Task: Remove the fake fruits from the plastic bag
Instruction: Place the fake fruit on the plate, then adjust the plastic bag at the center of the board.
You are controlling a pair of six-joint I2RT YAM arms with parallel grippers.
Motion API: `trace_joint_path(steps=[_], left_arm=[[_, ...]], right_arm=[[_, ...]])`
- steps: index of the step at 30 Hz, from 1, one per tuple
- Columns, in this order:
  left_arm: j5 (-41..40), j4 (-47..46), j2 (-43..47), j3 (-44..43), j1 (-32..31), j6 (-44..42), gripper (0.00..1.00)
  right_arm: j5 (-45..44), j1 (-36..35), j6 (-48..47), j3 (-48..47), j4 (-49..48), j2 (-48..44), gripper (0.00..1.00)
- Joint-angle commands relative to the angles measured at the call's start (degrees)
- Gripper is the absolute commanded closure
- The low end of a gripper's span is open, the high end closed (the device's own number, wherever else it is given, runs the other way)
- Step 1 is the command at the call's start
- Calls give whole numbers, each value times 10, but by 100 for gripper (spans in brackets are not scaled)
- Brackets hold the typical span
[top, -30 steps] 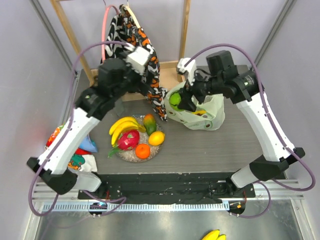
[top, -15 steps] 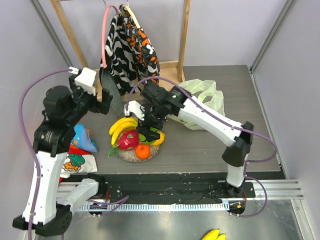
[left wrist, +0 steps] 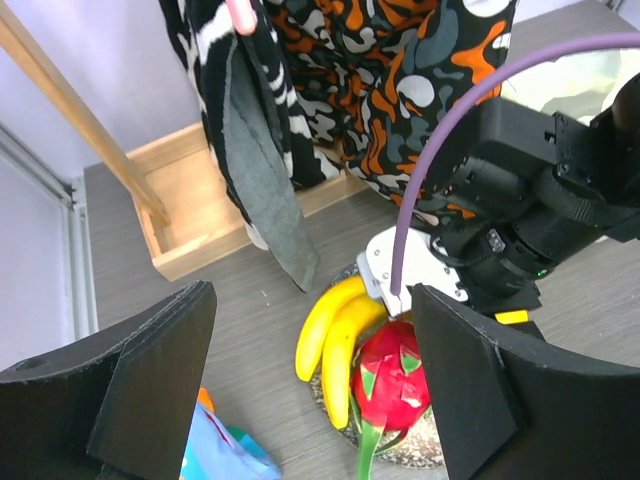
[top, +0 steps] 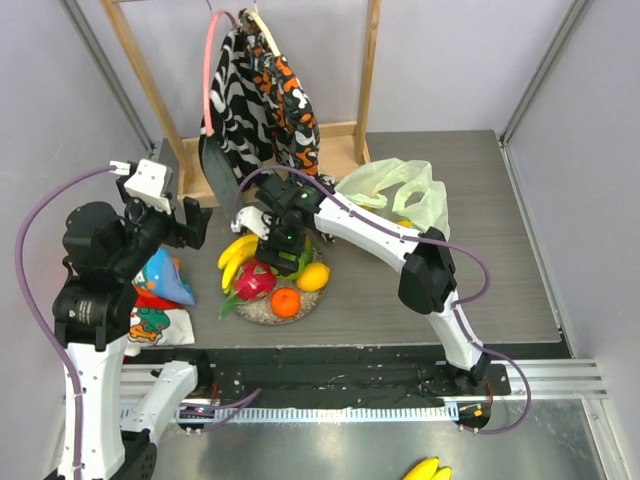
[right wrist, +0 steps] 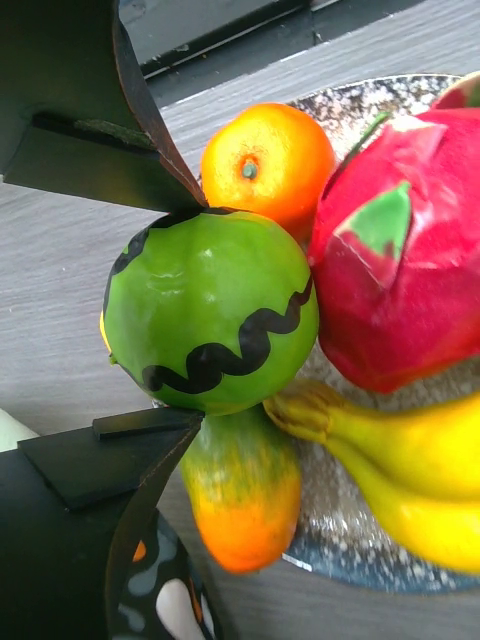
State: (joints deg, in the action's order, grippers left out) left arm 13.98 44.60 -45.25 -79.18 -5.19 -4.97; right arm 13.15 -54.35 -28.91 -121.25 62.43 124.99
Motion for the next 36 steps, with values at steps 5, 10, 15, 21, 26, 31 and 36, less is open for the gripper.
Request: trace_joint_path(steps=[5,10,15,21,26,31,36], left_arm=[[34,-18,-12,1,8,16,16],[58,-43,-24,15,8,29,17],[102,-67,-57,6,8,32,19],[152,-66,-167,-64,-51,2,20],[103,7,-291,-198,-186,-110,21],[5,37,-468,-326,-346,-176,17],[-63,61,-620,-494,-407,-194,15]], right_arm=[[-10,2,18,-25,3,-23,13],[16,19,37,-101,75,-68,0],[45,63,62,-130,103,-136,0],[29,312,68,-34,30,-242,15],[50,420,58,75,-14,-265,31],[46,450,30,191,-31,-254,33],[55,462,30,308,-61,-294,32]])
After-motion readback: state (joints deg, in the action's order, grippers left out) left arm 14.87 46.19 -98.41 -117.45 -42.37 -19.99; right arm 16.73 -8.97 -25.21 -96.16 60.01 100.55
